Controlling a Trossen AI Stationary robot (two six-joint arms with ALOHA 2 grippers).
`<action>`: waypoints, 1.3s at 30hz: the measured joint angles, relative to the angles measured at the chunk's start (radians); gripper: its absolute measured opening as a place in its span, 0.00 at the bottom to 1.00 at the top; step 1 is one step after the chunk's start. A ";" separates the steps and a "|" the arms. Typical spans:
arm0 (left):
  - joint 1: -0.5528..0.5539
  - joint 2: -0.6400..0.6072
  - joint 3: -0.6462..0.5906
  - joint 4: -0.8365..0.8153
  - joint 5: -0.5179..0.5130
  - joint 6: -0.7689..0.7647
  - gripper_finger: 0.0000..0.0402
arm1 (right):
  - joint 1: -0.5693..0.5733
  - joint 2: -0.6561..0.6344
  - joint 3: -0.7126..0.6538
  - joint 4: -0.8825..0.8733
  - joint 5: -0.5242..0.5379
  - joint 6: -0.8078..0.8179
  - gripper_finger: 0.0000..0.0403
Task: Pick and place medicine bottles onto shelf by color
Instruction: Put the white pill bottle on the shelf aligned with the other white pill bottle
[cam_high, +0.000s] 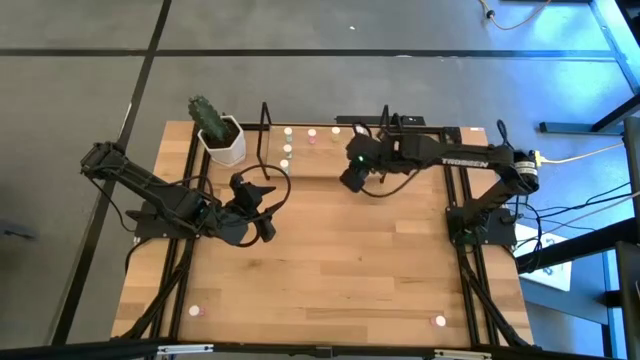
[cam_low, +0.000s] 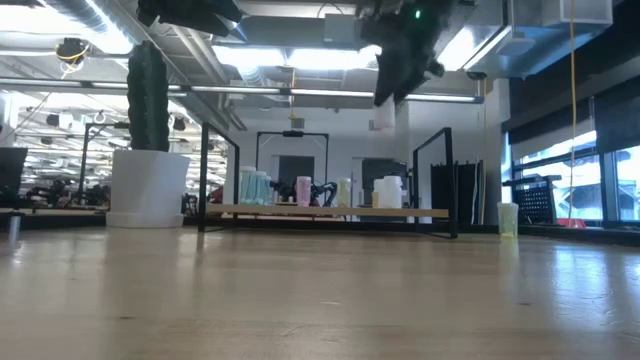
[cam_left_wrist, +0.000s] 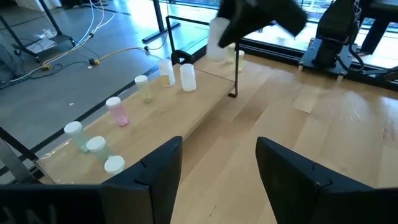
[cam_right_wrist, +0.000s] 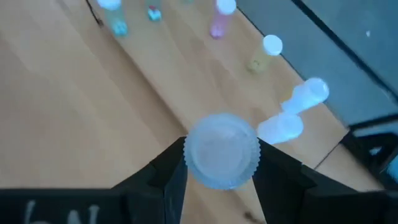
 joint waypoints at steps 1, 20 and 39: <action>0.000 0.000 0.000 0.000 0.000 0.000 0.49 | 0.020 -0.010 -0.002 -0.011 0.010 0.053 0.39; 0.030 0.000 0.000 0.000 -0.003 0.000 0.49 | 0.241 0.089 -0.004 -0.113 0.298 0.829 0.39; 0.048 0.000 0.000 0.000 -0.004 0.000 0.49 | 0.091 0.212 -0.023 -0.115 0.257 0.836 0.39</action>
